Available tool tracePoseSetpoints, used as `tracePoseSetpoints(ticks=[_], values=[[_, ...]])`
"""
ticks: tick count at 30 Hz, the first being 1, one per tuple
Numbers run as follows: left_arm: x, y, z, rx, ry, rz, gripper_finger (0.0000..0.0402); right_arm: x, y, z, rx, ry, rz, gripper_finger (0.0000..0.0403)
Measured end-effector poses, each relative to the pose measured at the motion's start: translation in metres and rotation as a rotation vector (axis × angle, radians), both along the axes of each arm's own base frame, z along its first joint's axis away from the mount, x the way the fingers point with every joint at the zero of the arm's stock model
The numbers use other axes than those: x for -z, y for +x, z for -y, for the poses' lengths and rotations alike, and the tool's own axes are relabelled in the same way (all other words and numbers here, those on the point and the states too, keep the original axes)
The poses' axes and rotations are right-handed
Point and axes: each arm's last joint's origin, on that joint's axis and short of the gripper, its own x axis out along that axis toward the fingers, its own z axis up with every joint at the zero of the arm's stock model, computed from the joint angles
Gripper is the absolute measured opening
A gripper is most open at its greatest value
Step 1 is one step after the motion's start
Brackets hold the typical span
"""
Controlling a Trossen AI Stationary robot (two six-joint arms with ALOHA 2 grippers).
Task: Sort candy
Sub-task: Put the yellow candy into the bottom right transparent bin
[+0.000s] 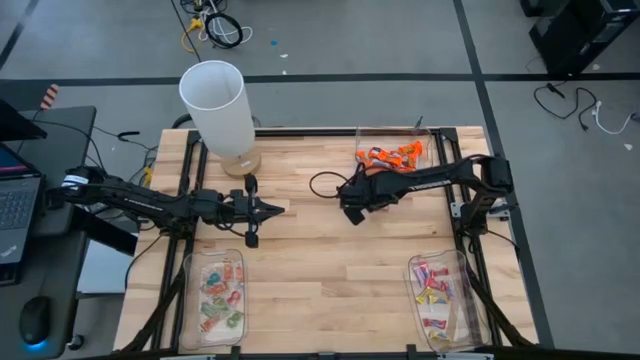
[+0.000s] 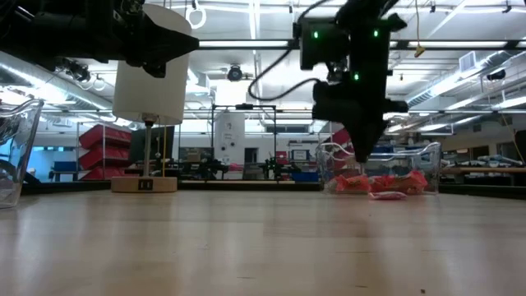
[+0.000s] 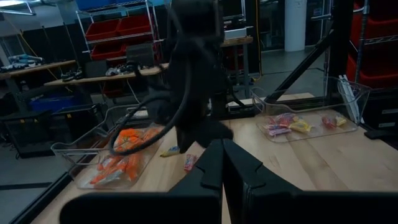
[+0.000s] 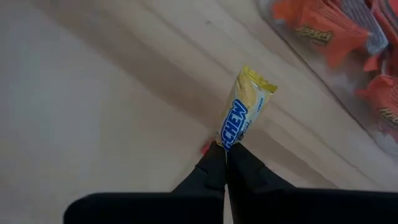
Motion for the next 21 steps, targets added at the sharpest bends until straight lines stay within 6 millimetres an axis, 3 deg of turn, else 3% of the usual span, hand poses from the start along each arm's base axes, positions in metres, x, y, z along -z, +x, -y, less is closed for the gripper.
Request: tracePoseSetpoints(ticks=[5, 13, 21], values=[[0.0, 0.0, 0.0, 0.0, -0.003, 0.0, 0.0005, -0.031, 0.0, -0.019, -0.111, 0.014, 0.079, 0.0], [0.0, 0.0, 0.0, 0.001, -0.022, -0.001, 0.0005, -0.088, -0.031, -0.059, -0.283, 0.022, 0.275, 0.0], [0.0, 0.0, 0.0, 0.001, -0.026, 0.002, 0.0005, -0.112, -0.061, -0.112, -0.536, 0.203, 0.347, 0.0]])
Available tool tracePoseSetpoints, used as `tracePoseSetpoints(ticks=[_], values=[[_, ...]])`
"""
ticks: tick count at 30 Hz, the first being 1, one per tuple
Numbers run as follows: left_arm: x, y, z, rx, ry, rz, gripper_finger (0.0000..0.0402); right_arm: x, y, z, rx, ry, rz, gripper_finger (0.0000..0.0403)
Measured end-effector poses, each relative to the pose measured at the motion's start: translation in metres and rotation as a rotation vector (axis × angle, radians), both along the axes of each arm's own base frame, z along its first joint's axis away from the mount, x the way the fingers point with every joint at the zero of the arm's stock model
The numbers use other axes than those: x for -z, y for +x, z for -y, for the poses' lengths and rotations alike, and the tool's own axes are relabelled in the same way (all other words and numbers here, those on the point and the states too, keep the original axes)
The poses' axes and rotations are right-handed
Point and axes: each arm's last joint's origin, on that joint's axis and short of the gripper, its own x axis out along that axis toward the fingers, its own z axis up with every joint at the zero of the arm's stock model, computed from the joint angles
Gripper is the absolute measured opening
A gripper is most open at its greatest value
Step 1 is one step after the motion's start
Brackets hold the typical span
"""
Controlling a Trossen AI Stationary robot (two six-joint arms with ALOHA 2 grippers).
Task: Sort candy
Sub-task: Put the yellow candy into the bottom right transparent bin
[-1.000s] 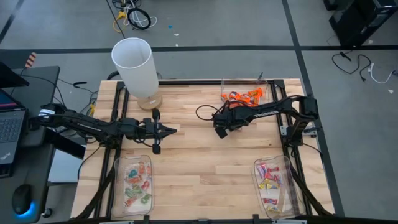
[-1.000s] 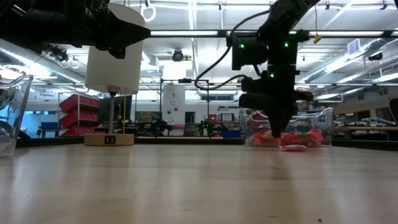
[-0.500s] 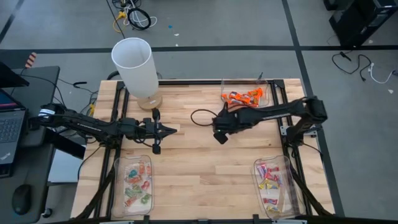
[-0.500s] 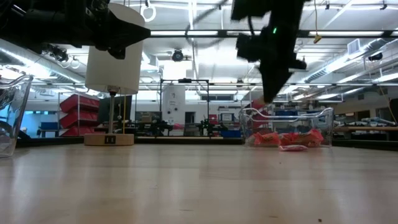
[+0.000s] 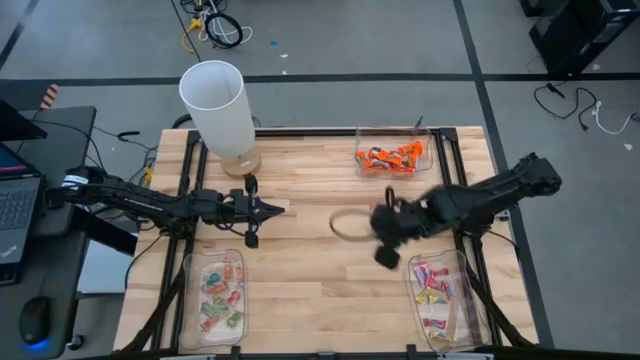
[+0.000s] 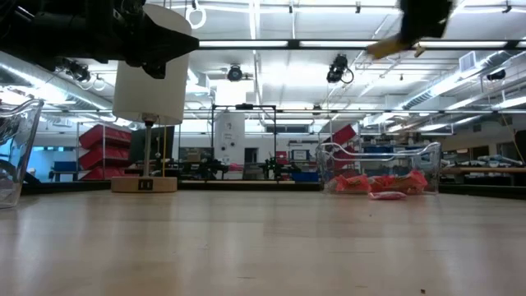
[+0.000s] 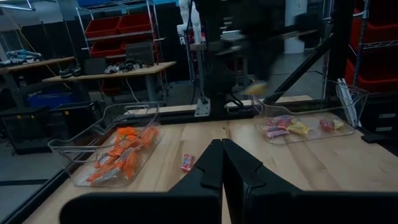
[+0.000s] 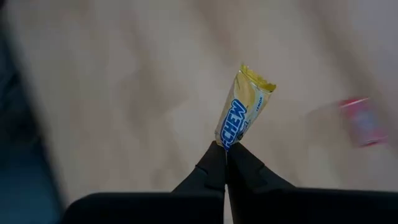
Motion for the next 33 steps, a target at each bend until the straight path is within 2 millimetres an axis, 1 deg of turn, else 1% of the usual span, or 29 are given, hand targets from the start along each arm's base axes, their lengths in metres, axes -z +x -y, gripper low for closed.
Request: tracePoseSetpoints(ticks=[2, 5, 10, 15, 19, 26, 30, 33], values=[[0.0, 0.0, 0.0, 0.0, 0.0, 0.0, 0.0005, 0.0, -0.007, -0.016, -0.075, 0.059, -0.02, 0.0], [0.0, 0.0, 0.0, 0.0, 0.0, 0.0, 0.0005, 0.0, -0.017, -0.038, -0.094, 0.144, -0.053, 0.0], [-0.001, 0.0, 0.0, 0.0, -0.001, 0.007, 0.0005, 0.0, -0.037, -0.07, -0.02, 0.262, -0.113, 0.0], [-0.001, 0.0, 0.0, 0.0, -0.002, 0.014, 0.0005, 0.0, -0.059, -0.096, 0.066, 0.293, -0.146, 0.0], [-0.001, 0.0, 0.0, 0.0, -0.008, 0.015, 0.0005, 0.002, -0.078, -0.107, 0.174, 0.286, -0.191, 0.0], [-0.001, 0.0, 0.0, 0.001, -0.021, 0.016, 0.0005, 0.007, -0.109, -0.114, 0.363, 0.224, -0.293, 0.0], [-0.001, 0.0, 0.0, 0.001, -0.021, 0.016, 0.0005, 0.007, -0.122, -0.117, 0.45, 0.215, -0.319, 0.0], [-0.001, 0.0, 0.0, 0.001, -0.021, 0.016, 0.0005, 0.008, -0.127, -0.12, 0.502, 0.222, -0.325, 0.0]])
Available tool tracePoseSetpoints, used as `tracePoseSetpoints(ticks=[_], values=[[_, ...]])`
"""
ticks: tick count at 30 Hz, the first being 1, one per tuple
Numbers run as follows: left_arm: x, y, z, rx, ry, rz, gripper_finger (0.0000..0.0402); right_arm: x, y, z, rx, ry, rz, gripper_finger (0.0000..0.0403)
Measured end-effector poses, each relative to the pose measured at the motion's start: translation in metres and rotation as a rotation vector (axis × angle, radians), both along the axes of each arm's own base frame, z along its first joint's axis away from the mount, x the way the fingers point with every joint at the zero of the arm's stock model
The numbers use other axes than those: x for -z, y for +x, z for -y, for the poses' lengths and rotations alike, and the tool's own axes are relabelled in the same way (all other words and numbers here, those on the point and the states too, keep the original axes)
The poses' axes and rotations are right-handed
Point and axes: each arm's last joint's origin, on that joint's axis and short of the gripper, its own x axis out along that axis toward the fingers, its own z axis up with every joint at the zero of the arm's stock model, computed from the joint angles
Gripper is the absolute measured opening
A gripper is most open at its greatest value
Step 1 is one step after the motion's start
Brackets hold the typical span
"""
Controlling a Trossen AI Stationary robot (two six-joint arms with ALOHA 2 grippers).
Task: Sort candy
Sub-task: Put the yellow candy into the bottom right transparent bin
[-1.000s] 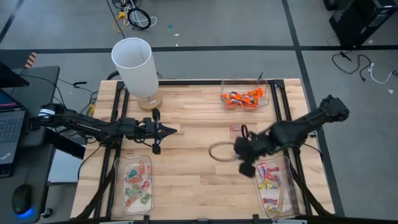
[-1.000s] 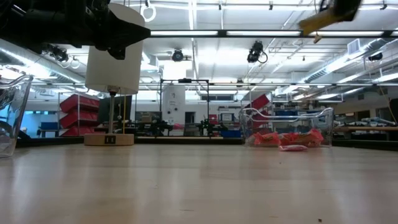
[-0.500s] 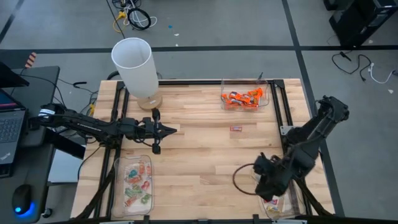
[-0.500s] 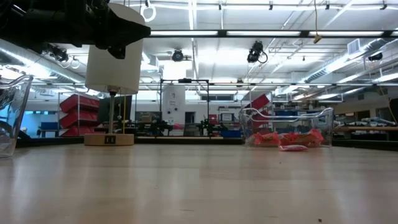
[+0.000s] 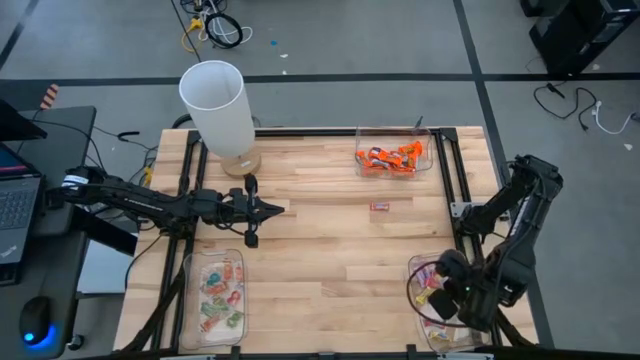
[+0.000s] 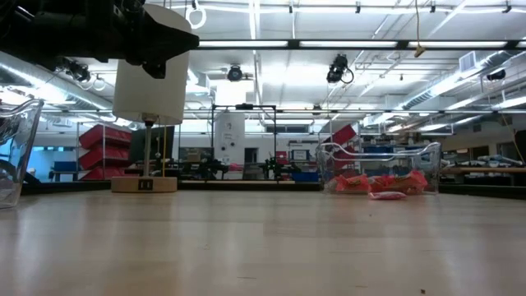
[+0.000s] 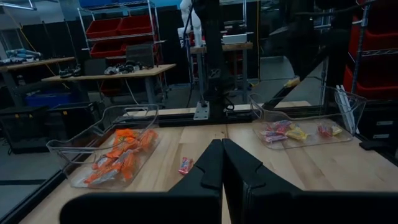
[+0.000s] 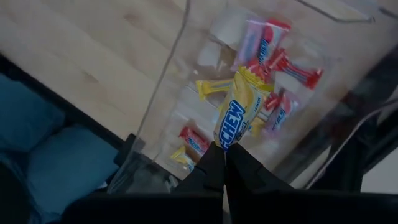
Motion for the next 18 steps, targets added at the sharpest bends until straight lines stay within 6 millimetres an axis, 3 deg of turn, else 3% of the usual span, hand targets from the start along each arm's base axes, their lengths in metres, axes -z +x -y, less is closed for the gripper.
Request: tracePoseSetpoints(ticks=[10, 18], values=[[0.001, 0.0, 0.0, 0.0, 0.001, -0.012, 0.0005, 0.024, 0.001, -0.004, 0.053, 0.022, 0.007, 0.0], [0.001, 0.0, 0.0, 0.001, 0.001, -0.013, 0.0005, 0.051, 0.009, 0.006, 0.103, -0.001, -0.005, 0.0]])
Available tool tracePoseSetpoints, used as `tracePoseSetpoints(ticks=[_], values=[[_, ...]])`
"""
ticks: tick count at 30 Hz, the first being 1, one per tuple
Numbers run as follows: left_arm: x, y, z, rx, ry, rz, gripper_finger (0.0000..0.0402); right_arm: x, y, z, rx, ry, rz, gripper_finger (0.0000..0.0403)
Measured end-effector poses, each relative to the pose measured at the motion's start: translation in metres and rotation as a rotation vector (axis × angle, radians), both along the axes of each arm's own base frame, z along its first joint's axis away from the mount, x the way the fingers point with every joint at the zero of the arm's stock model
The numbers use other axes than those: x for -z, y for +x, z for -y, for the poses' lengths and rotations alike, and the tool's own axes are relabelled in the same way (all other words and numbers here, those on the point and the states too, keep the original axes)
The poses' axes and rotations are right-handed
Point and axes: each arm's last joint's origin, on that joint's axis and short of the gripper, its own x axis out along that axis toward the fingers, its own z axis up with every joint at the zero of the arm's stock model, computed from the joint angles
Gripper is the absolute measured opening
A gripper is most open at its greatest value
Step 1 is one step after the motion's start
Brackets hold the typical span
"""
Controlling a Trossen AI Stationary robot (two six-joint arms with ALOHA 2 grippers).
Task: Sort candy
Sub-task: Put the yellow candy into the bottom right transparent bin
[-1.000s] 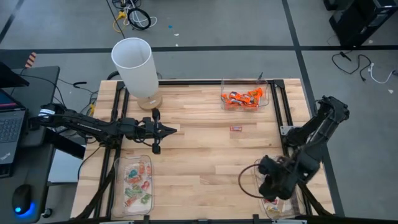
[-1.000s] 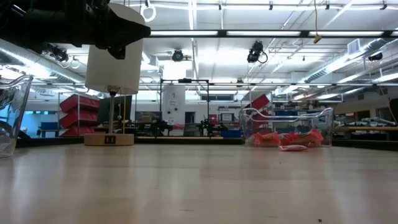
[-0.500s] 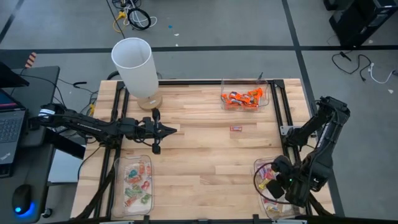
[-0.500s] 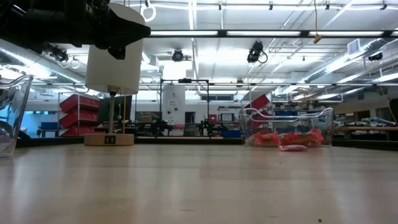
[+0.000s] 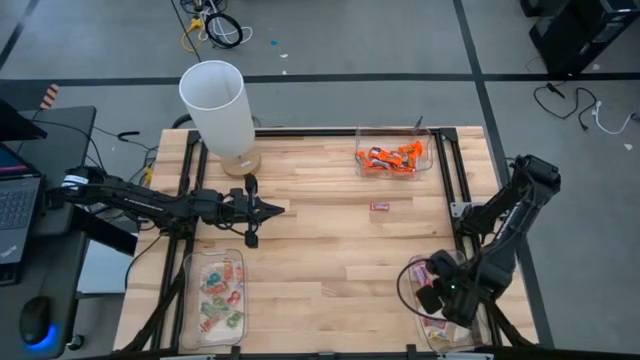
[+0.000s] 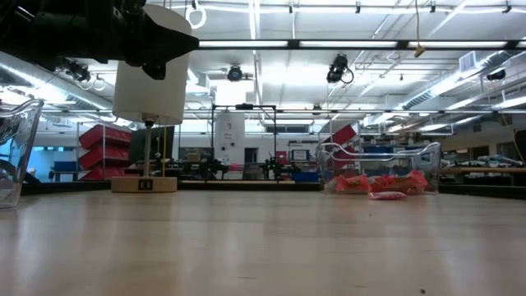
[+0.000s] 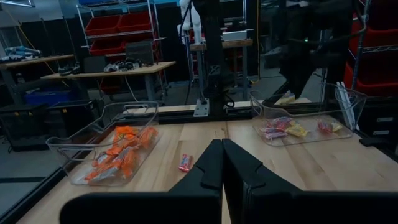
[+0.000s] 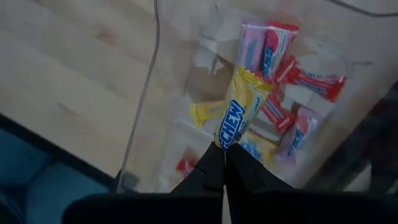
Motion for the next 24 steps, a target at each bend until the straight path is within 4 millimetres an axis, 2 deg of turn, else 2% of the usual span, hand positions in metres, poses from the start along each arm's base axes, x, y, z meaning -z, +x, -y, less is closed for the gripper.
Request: tracePoseSetpoints(ticks=[17, 24], values=[[0.001, 0.0, 0.0, 0.0, 0.001, -0.009, 0.0005, 0.042, 0.021, 0.02, 0.037, 0.028, 0.038, 0.0], [0.001, 0.0, 0.0, -0.001, 0.002, -0.009, 0.0005, 0.046, 0.023, 0.023, 0.051, 0.026, 0.037, 0.0001]])
